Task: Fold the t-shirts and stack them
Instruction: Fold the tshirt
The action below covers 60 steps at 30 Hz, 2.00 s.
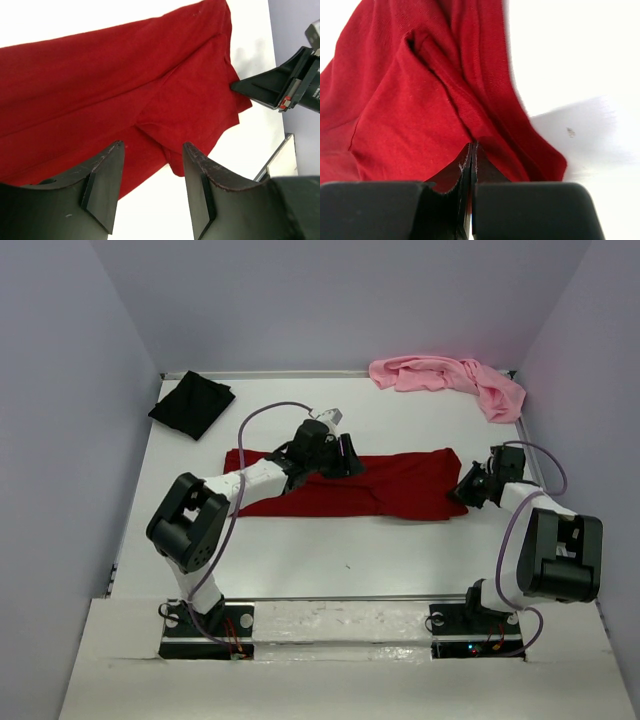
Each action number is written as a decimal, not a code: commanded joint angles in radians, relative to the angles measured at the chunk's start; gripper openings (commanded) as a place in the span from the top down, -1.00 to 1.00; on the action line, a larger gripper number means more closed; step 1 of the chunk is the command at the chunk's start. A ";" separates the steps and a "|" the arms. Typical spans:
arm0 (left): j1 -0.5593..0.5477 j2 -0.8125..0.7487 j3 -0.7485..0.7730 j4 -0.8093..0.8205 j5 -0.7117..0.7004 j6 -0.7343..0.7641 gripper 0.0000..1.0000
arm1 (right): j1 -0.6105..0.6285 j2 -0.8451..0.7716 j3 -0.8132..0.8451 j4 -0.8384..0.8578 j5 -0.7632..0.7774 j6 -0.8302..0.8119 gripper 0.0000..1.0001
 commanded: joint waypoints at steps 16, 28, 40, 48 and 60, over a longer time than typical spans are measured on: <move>-0.034 0.096 0.126 -0.056 -0.009 0.011 -0.15 | 0.001 0.025 0.037 -0.049 0.090 -0.003 1.00; -0.068 0.113 0.244 -0.324 -0.159 0.022 -0.12 | 0.001 0.056 0.055 -0.055 0.089 -0.005 1.00; -0.183 0.090 0.226 -0.417 -0.495 0.359 -0.40 | 0.001 0.084 0.071 -0.055 0.066 -0.014 1.00; -0.208 0.119 0.246 -0.496 -0.687 0.583 -0.24 | 0.001 0.081 0.081 -0.060 0.052 -0.020 1.00; -0.209 0.130 0.504 -0.619 -0.445 0.891 -0.29 | 0.001 0.078 0.097 -0.069 0.032 -0.035 1.00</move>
